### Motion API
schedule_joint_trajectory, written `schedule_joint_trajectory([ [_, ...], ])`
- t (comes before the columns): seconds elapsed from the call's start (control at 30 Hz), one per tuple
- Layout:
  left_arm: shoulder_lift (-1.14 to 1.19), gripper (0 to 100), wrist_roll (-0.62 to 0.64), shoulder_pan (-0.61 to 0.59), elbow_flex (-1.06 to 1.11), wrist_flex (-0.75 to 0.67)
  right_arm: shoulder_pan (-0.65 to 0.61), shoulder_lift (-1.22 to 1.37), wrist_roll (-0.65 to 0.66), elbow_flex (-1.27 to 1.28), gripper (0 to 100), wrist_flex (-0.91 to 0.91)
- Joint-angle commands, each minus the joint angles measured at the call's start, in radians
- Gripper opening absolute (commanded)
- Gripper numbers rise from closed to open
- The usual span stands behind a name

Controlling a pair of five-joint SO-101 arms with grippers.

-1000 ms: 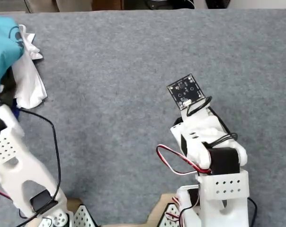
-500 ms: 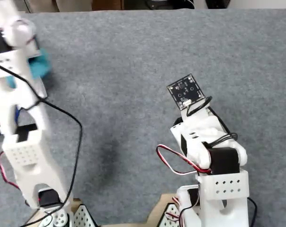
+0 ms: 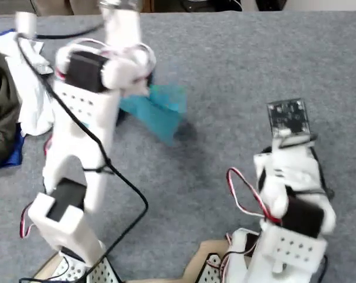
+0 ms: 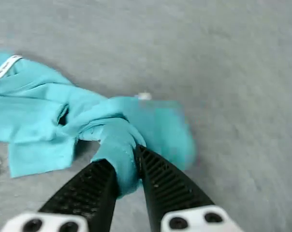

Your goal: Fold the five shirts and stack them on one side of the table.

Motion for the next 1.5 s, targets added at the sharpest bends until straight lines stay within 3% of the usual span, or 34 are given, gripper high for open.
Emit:
schedule_joint_trajectory([
  [0.0, -0.085, 2, 0.008, 0.124, 0.044, 0.011, 0.085, -0.090, 0.124, -0.019, 0.9, -0.009],
  [0.2, -0.091, 2, 0.048, 0.269, 0.117, 0.011, 0.145, -0.213, 0.204, 0.091, 0.9, -0.009],
  [0.47, -0.101, 3, 0.057, 0.341, 0.233, 0.011, 0.243, -0.272, 0.209, 0.186, 0.9, -0.009],
  [0.63, -0.160, 26, 0.064, 0.322, 0.327, 0.012, 0.240, -0.268, 0.253, 0.180, 0.9, -0.009],
  [0.73, -0.234, 30, 0.064, 0.275, 0.370, 0.012, 0.229, -0.268, 0.319, 0.179, 0.9, -0.008],
  [0.93, -0.412, 31, 0.058, -0.014, 0.446, 0.012, 0.216, -0.266, 0.387, 0.104, 0.7, 0.032],
  [1.17, -0.618, 30, 0.055, -0.565, 0.618, 0.011, -0.042, -0.162, 0.477, -0.036, 0.6, 0.107],
  [1.33, -0.702, 30, 0.054, -0.951, 0.763, 0.011, -0.231, 0.139, 0.396, -0.251, 0.6, 0.133],
  [1.47, -0.737, 30, 0.054, -1.177, 0.872, 0.011, -0.423, 0.426, 0.290, -0.490, 0.9, 0.135],
])
